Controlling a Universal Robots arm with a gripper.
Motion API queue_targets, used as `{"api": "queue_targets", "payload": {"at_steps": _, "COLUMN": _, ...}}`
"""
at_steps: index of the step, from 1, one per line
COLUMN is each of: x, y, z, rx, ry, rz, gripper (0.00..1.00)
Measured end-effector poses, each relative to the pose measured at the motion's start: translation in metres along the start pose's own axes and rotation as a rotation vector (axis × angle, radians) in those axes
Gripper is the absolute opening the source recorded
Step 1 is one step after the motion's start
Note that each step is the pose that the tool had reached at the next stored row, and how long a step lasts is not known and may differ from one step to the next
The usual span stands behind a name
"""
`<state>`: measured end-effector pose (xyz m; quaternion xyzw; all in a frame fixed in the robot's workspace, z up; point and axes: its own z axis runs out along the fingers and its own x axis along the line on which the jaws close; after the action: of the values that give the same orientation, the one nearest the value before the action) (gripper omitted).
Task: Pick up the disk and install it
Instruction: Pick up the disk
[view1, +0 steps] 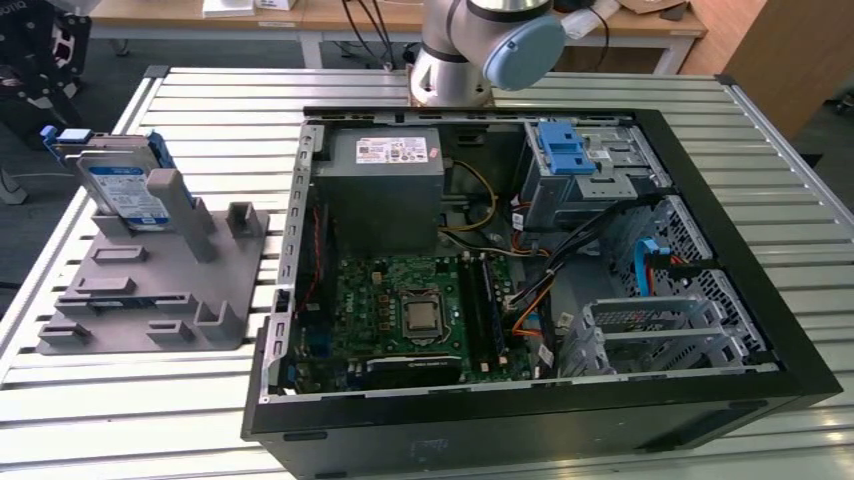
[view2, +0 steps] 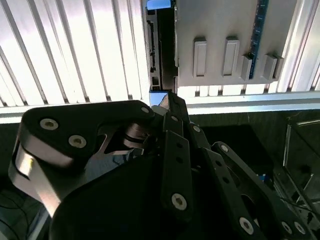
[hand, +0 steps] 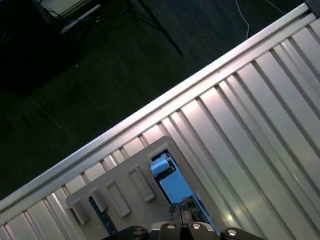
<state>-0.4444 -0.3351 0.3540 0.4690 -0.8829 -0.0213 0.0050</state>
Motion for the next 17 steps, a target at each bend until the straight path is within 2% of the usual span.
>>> {"api": "queue_targets", "payload": {"at_steps": 3, "x": 0.0000, "y": 0.0000, "z": 0.0001, "rx": -0.0005, "ry": 0.0017, "rz": -0.039, "gripper": 0.11}}
{"api": "queue_targets", "payload": {"at_steps": 9, "x": 0.0000, "y": 0.0000, "z": 0.0001, "rx": -0.0005, "ry": 0.0022, "rz": -0.050, "gripper": 0.11}}
{"api": "queue_targets", "payload": {"at_steps": 17, "x": 0.0000, "y": 0.0000, "z": 0.0006, "rx": -0.0021, "ry": 0.0081, "rz": -0.193, "gripper": 0.11}}
